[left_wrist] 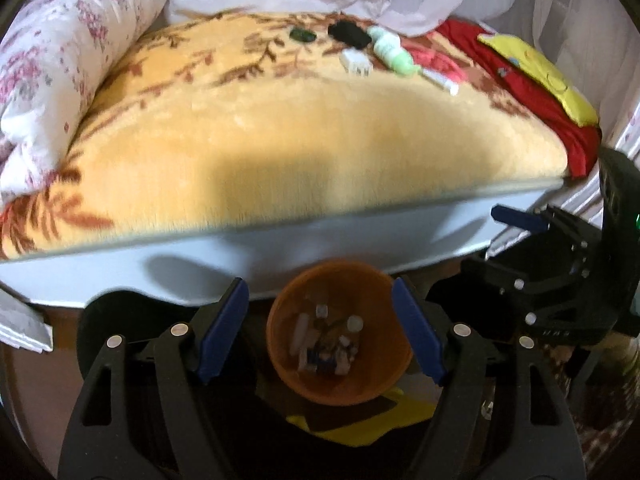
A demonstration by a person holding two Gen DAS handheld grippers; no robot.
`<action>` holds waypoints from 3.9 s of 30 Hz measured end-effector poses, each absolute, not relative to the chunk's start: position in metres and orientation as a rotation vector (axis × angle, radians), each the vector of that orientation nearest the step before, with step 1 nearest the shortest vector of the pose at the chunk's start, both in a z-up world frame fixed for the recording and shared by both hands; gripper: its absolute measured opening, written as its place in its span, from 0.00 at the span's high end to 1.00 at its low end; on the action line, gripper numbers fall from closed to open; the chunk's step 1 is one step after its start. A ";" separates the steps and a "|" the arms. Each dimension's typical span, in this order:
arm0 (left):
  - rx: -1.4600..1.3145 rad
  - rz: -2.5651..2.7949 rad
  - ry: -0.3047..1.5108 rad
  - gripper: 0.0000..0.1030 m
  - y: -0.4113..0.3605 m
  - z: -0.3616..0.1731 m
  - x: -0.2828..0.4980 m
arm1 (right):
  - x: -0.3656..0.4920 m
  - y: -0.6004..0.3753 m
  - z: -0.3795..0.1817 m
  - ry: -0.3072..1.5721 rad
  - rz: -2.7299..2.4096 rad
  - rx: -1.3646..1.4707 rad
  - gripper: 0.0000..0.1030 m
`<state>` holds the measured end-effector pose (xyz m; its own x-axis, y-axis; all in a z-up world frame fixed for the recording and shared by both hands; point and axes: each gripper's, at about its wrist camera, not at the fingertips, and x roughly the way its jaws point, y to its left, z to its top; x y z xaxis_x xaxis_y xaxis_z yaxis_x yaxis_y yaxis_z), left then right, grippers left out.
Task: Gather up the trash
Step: 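Carry both items over the orange bin and open both tools to drop them, then grasp the white plug charger with the left tool while the right tool grasps the green-capped white bottle, then carry both items over the orange bin and open both tools to drop them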
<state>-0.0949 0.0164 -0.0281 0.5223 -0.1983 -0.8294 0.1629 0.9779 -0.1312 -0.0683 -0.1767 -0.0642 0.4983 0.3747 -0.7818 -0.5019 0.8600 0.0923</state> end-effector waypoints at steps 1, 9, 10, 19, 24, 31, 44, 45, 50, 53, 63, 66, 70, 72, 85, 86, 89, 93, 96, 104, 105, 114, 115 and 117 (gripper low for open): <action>-0.044 -0.217 0.986 0.29 0.016 -0.025 -0.091 | -0.065 -0.180 -0.061 0.893 0.523 -0.155 0.22; -0.078 -0.218 0.871 0.25 0.000 0.008 -0.035 | -0.009 -0.218 -0.030 0.776 0.407 -0.118 0.20; -0.073 -0.222 0.860 0.25 -0.003 0.010 -0.026 | 0.000 -0.223 -0.026 0.764 0.386 -0.114 0.20; -0.024 -0.226 0.852 0.25 -0.062 0.010 0.107 | 0.054 -0.276 -0.004 0.682 0.241 -0.015 0.20; -0.026 -0.176 0.950 0.25 -0.091 -0.022 0.186 | 0.059 -0.286 -0.010 0.677 0.208 -0.036 0.20; -0.047 -0.099 1.025 0.60 -0.104 -0.059 0.241 | 0.075 -0.300 -0.012 0.680 0.182 -0.043 0.20; -0.079 -0.151 0.921 0.60 -0.063 -0.033 0.172 | 0.129 -0.276 -0.001 0.681 0.256 -0.020 0.20; -0.076 -0.151 0.910 0.60 -0.058 -0.031 0.165 | 0.134 -0.272 -0.001 0.684 0.262 -0.022 0.20; -0.094 -0.150 0.879 0.60 -0.036 -0.023 0.130 | 0.174 -0.241 -0.005 0.719 0.253 -0.097 0.20; -0.113 -0.150 0.872 0.60 -0.024 -0.023 0.110 | 0.197 -0.225 -0.012 0.748 0.235 -0.138 0.20; -0.160 -0.141 0.879 0.60 0.001 -0.034 0.074 | 0.257 -0.194 -0.031 0.845 0.205 -0.197 0.20; -0.168 -0.141 0.876 0.60 0.004 -0.034 0.069 | 0.273 -0.187 -0.041 0.882 0.188 -0.224 0.26; -0.168 -0.138 0.868 0.60 0.006 -0.033 0.065 | 0.292 -0.178 -0.060 0.949 0.158 -0.286 0.54; -0.169 -0.138 0.864 0.60 0.007 -0.033 0.061 | 0.290 -0.177 -0.059 0.934 0.152 -0.291 0.54; -0.163 -0.197 0.823 0.74 -0.001 -0.009 0.015 | 0.172 -0.173 0.000 0.777 0.301 -0.198 0.56; -0.159 -0.202 0.821 0.76 -0.002 -0.007 0.011 | 0.156 -0.174 0.007 0.761 0.319 -0.186 0.56; -0.139 -0.197 0.815 0.76 -0.002 -0.003 -0.005 | 0.123 -0.174 0.016 0.736 0.353 -0.168 0.56; -0.137 -0.170 0.827 0.80 -0.001 -0.012 -0.003 | 0.101 -0.167 0.014 0.745 0.368 -0.193 0.56; -0.125 -0.129 0.848 0.81 0.002 -0.029 0.006 | 0.099 -0.166 0.012 0.748 0.361 -0.185 0.56; -0.154 -0.148 0.851 0.83 0.015 -0.026 -0.002 | 0.072 -0.168 0.031 0.686 0.394 -0.198 0.57; -0.150 -0.151 0.845 0.83 0.014 -0.023 -0.005 | 0.065 -0.167 0.032 0.680 0.417 -0.201 0.57; -0.141 -0.151 0.835 0.83 0.015 -0.016 -0.027 | -0.027 -0.144 -0.025 0.856 0.664 -0.229 0.56; -0.144 -0.145 0.842 0.82 0.016 -0.018 -0.028 | -0.035 -0.141 -0.038 0.897 0.678 -0.234 0.53; -0.151 -0.136 0.854 0.78 0.019 -0.021 -0.029 | -0.049 -0.137 -0.057 0.935 0.697 -0.242 0.35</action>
<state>-0.0292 0.0191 -0.0213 0.6493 -0.1798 -0.7389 0.0586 0.9806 -0.1871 -0.0490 -0.1373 -0.0574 0.3972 0.4430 -0.8037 -0.6436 0.7588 0.1002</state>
